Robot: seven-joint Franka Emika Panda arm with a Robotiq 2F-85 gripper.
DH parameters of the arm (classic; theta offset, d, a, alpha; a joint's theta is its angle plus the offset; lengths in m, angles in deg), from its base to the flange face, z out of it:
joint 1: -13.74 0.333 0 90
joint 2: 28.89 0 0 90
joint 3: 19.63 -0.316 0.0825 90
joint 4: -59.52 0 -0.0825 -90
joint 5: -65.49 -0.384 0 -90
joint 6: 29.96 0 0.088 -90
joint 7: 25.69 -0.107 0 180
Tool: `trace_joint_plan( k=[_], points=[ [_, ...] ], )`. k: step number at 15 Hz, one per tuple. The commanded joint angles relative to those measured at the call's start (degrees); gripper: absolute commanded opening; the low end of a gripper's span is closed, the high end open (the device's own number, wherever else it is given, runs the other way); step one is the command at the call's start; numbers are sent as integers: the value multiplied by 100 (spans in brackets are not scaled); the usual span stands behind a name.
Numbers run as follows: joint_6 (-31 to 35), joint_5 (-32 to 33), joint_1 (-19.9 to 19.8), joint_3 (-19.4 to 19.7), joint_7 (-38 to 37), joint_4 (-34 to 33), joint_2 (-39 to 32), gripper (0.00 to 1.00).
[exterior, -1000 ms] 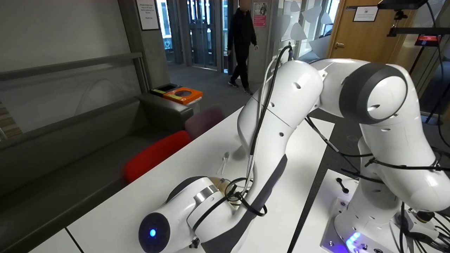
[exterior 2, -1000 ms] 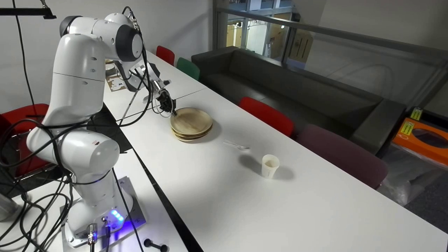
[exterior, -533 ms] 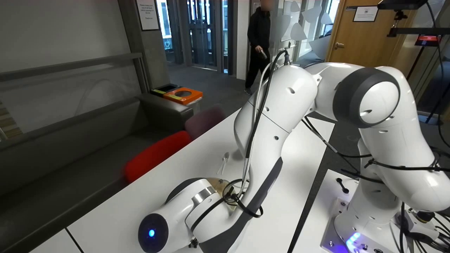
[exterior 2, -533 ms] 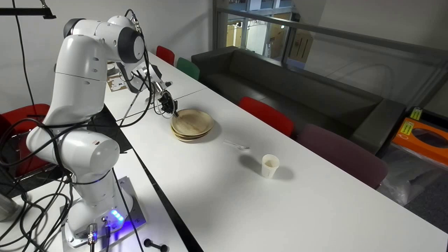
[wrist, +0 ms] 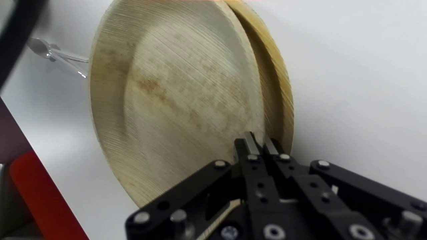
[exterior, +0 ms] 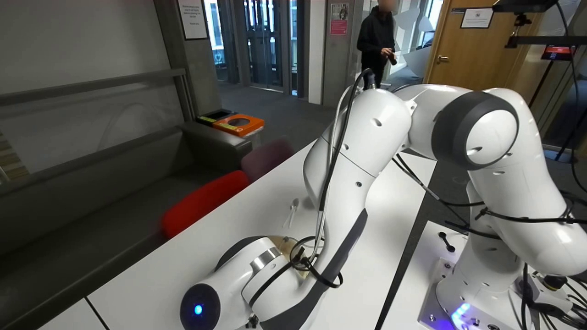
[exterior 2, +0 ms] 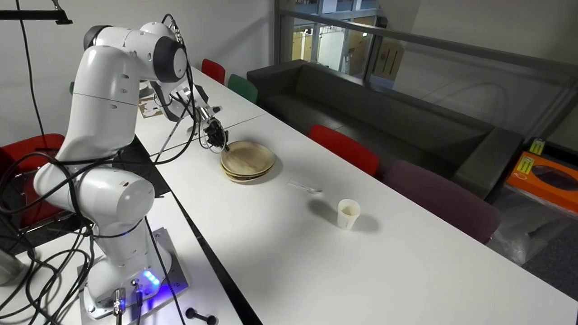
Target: Put the right plate on the left stacked plates
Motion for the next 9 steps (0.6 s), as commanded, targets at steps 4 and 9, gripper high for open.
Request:
trace_joint_plan(
  k=[4,9],
  points=[
    [72,60,148,115,161,-84,-46,1],
    [22,-59,164,107,37,-16,-25,5]
  ],
)
